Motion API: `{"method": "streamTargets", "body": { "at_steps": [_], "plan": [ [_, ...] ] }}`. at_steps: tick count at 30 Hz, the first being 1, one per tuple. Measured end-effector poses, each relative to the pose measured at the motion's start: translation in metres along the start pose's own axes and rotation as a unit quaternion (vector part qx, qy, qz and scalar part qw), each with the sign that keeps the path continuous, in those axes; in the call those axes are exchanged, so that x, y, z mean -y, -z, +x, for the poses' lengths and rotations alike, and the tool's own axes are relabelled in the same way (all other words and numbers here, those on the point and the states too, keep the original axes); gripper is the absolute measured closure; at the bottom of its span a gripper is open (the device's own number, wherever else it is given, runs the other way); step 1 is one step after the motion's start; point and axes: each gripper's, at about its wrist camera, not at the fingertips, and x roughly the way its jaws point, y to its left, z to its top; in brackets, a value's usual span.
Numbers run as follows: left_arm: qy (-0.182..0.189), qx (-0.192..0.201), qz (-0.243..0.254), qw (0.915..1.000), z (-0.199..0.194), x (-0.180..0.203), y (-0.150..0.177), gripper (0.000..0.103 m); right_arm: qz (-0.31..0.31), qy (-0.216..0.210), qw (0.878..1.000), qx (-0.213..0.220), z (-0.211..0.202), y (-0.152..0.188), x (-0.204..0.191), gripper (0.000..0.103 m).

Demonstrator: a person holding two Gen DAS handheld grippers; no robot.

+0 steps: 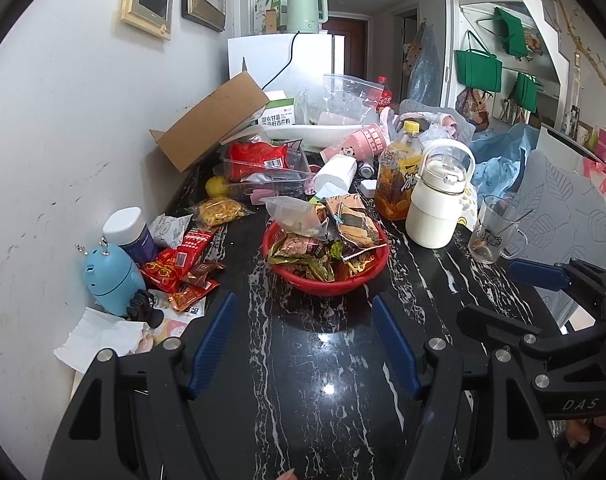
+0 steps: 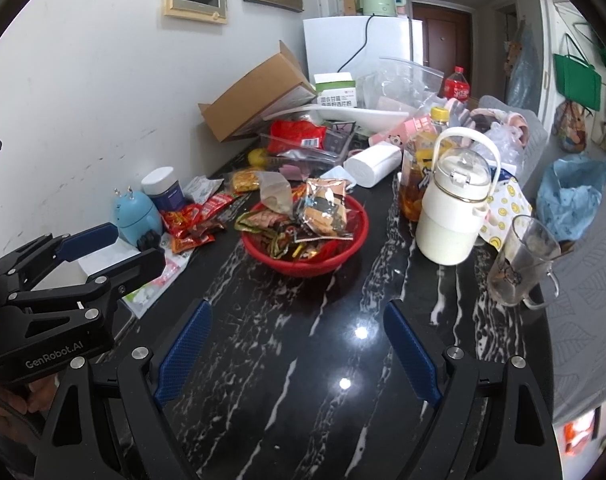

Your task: Organize snacks

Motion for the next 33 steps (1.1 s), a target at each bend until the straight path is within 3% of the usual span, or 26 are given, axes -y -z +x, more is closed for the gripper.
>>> {"method": "streamTargets", "body": {
  "at_steps": [33],
  "plan": [
    [0.019,-0.004,0.008,0.9998,0.003,0.006,-0.005,0.034,0.032,0.021,0.999,-0.007,0.002,0.0,0.015,0.015]
  ]
}}
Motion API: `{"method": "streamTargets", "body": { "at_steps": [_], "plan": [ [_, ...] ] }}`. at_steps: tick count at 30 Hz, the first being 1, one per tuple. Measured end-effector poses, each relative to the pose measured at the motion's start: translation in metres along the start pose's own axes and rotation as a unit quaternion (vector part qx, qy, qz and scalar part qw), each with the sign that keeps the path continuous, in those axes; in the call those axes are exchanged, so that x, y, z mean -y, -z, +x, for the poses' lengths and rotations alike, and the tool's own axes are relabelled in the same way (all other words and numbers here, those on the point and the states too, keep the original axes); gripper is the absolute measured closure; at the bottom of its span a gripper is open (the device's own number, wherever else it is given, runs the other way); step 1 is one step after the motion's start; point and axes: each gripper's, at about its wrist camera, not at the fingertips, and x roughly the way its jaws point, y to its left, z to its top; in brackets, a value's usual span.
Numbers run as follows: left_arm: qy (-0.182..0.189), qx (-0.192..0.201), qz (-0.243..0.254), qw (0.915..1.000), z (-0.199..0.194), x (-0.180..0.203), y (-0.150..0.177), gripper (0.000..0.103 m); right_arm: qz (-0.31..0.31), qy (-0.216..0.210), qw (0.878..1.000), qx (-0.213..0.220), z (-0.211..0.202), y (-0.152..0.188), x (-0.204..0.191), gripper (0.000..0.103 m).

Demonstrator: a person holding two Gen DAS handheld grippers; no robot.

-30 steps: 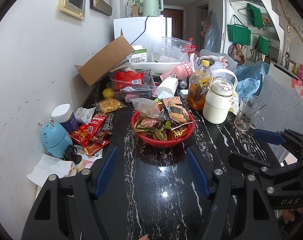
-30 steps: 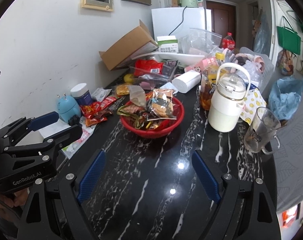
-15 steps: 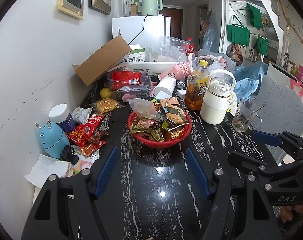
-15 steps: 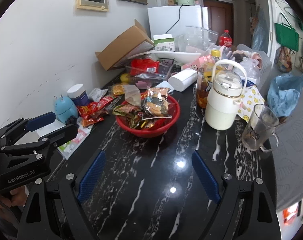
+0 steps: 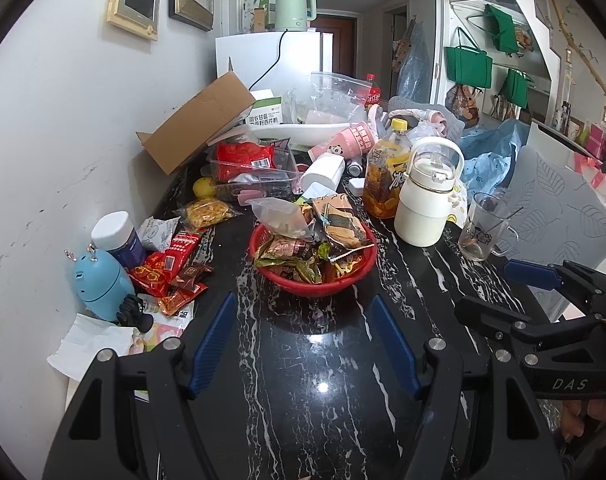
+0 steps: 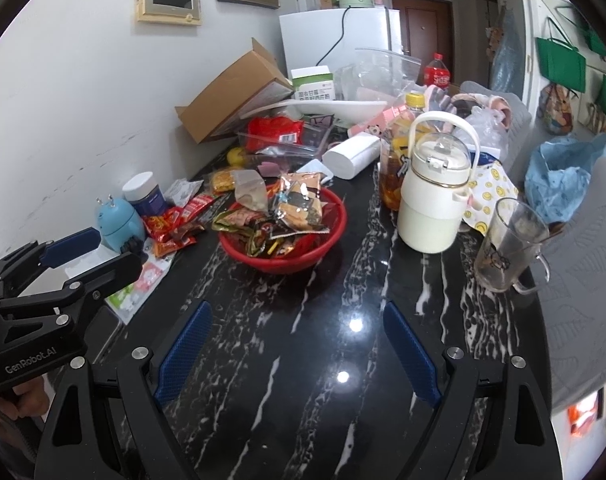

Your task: Organize snacks

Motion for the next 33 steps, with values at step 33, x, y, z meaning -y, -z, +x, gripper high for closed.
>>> {"method": "streamTargets", "body": {
  "at_steps": [33],
  "plan": [
    [-0.001,-0.014,0.009,0.9999,0.0077,0.0058,0.0044,0.034,0.005,0.012,1.0,-0.004,0.0018,0.0046,0.0052,0.015]
  ]
}}
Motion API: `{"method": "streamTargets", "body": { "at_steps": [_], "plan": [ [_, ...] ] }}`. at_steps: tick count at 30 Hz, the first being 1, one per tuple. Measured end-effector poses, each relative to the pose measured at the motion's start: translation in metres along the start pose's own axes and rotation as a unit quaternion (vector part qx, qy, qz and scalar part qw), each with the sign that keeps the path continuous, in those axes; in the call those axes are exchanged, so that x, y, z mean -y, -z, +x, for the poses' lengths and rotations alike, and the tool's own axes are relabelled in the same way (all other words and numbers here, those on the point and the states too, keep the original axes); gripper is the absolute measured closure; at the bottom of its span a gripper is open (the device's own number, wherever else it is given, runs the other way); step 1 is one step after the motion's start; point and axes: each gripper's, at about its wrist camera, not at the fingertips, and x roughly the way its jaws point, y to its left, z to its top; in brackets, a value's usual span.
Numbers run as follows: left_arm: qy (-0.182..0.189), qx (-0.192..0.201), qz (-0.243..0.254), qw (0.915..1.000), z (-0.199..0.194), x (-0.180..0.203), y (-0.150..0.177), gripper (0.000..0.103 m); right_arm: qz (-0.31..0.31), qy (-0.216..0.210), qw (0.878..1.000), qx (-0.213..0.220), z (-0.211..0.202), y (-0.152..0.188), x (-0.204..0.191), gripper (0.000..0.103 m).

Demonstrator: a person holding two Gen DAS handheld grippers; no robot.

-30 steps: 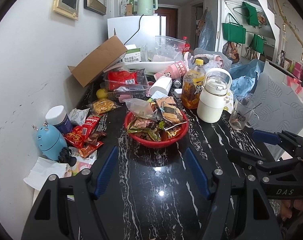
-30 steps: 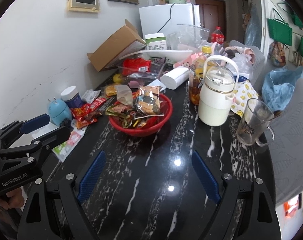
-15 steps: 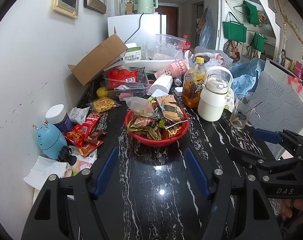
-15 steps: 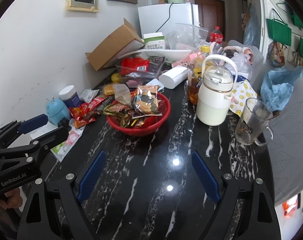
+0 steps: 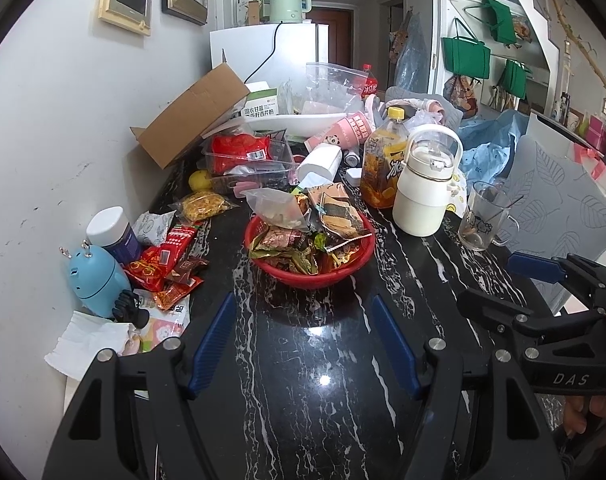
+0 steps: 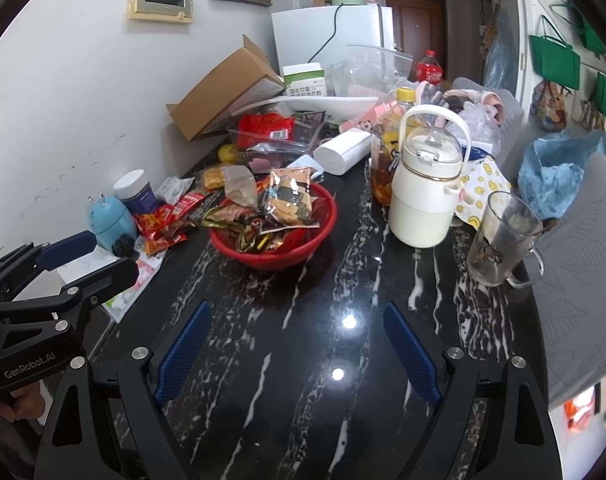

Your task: Organize snacks

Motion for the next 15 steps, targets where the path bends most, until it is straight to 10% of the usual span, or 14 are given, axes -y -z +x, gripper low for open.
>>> {"method": "streamTargets", "body": {
  "at_steps": [15],
  "plan": [
    [0.001,-0.021,-0.002,0.9998,0.019,-0.007,0.013,0.034,0.005,0.022,1.0,-0.017,0.016,0.009,0.0,0.015]
  ]
}}
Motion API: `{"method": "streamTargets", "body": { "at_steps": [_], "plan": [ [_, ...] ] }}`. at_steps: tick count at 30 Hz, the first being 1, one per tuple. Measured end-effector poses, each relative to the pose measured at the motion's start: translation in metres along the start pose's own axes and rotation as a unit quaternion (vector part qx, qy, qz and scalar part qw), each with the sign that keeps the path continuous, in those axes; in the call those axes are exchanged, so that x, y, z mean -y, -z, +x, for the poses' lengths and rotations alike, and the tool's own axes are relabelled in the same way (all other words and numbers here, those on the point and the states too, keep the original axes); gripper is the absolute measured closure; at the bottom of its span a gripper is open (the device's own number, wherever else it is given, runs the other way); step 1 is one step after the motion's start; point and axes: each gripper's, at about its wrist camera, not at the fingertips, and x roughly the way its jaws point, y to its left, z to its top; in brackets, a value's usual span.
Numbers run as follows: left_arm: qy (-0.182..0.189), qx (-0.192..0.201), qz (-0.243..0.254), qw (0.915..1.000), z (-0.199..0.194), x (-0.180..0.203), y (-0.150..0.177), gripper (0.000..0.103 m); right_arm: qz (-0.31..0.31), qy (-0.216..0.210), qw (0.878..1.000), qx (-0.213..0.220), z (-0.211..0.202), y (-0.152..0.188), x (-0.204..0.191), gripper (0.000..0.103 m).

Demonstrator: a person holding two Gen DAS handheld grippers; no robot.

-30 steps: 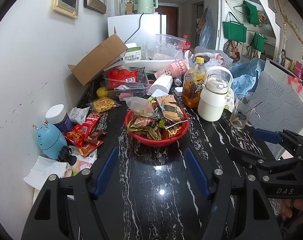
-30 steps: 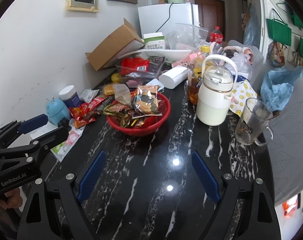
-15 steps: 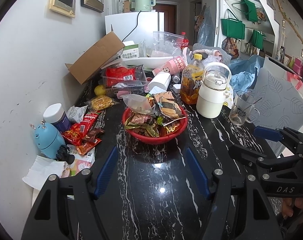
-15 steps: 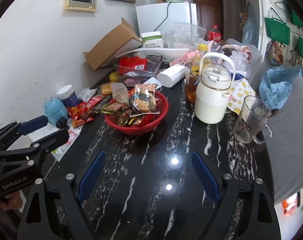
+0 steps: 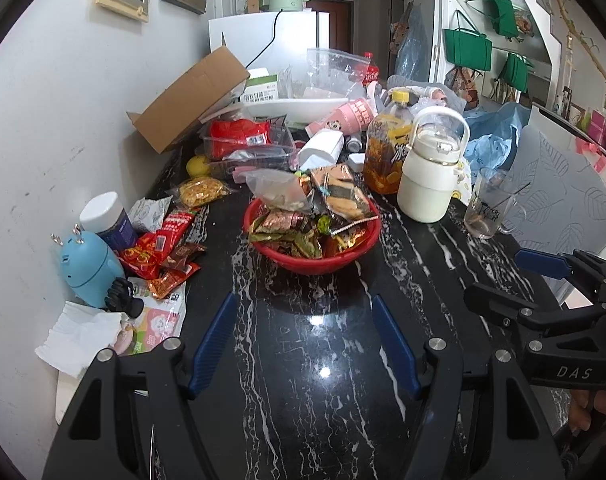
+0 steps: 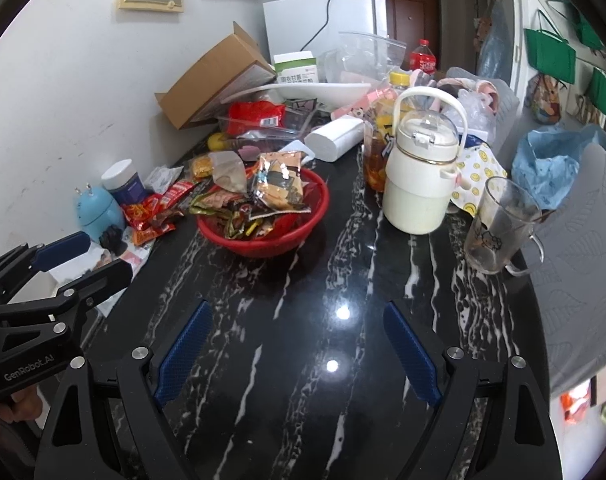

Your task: Organize snacks

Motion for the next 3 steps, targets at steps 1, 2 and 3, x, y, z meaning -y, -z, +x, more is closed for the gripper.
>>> {"method": "streamTargets", "body": {
  "at_steps": [1,2,3],
  "plan": [
    [-0.001,-0.004,-0.001,1.0,0.004,-0.002,0.003,0.034,0.0,0.005,1.0,-0.004,0.004,0.002,0.0,0.015],
    [-0.002,-0.008,-0.002,1.0,0.007,-0.003,0.006,0.034,0.002,0.007,1.0,-0.011,0.009,0.005,0.0,0.014],
    [-0.002,-0.012,-0.003,0.9999,0.011,-0.005,0.009,0.034,0.006,0.006,1.0,-0.019,0.014,0.008,0.001,0.014]
  ]
}}
